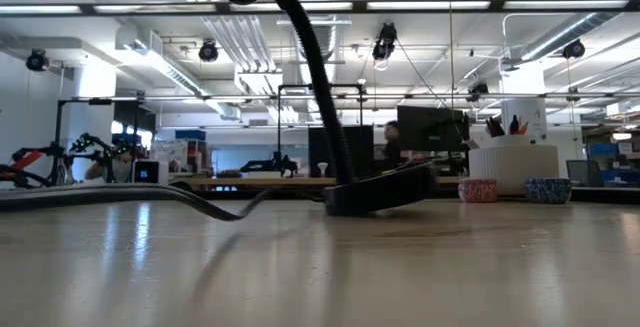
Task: Screw lightbulb
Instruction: Insert the lightbulb into the lamp
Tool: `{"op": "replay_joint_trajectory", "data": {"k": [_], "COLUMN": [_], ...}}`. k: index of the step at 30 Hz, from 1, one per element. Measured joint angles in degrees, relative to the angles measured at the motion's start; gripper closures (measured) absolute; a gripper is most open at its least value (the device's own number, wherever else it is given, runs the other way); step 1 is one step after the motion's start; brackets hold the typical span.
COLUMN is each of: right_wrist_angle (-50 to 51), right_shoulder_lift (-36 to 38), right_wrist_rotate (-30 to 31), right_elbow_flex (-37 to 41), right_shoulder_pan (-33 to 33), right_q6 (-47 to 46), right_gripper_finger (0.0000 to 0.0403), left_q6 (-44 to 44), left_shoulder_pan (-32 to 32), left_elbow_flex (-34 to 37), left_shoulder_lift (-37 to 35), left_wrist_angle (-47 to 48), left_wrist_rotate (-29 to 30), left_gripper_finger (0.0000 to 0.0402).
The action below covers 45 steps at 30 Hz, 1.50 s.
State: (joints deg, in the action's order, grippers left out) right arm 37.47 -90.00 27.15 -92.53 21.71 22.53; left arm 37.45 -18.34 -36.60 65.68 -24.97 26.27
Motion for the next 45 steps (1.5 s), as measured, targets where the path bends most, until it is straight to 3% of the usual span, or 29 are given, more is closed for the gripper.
{"op": "replay_joint_trajectory", "data": {"k": [5,9,14,19,26,37,45], "right_wrist_angle": [-0.4,-0.8,-1.3,-1.3,-2.1,0.8,1.1], "right_shoulder_lift": [-2.3,-4.7,-6.9,-7.9,-7.7,-4.7,-4.8], "right_wrist_rotate": [3.6,6.4,14.1,18.7,19.0,18.0,15.5], "right_elbow_flex": [0.0,0.0,0.0,-0.1,-0.1,0.0,2.2], "right_shoulder_pan": [-0.2,-0.2,-0.3,-0.5,-2.6,-3.1,-3.1], "right_q6": [10.6,14.4,15.3,16.6,3.3,-32.1,-40.7], "right_gripper_finger": [0.0114,0.0115,0.0124,0.0127,0.0121,0.0116,0.0101], "left_q6": [3.3,5.8,6.0,6.5,6.1,5.4,5.4], "left_shoulder_pan": [4.7,12.0,20.0,21.9,21.9,21.8,21.8], "left_elbow_flex": [0.0,0.1,0.1,-1.0,-3.4,-3.4,-3.5], "left_shoulder_lift": [-2.9,-4.1,-4.6,-4.6,-4.3,-4.3,-4.2], "left_wrist_angle": [4.1,5.6,6.1,7.8,12.0,12.3,12.5], "left_wrist_rotate": [-6.5,-16.7,-28.5,-31.2,-31.0,-30.4,-30.4], "left_gripper_finger": [0.0147,0.0147,0.0147,0.0147,0.0147,0.0147,0.0147]}}
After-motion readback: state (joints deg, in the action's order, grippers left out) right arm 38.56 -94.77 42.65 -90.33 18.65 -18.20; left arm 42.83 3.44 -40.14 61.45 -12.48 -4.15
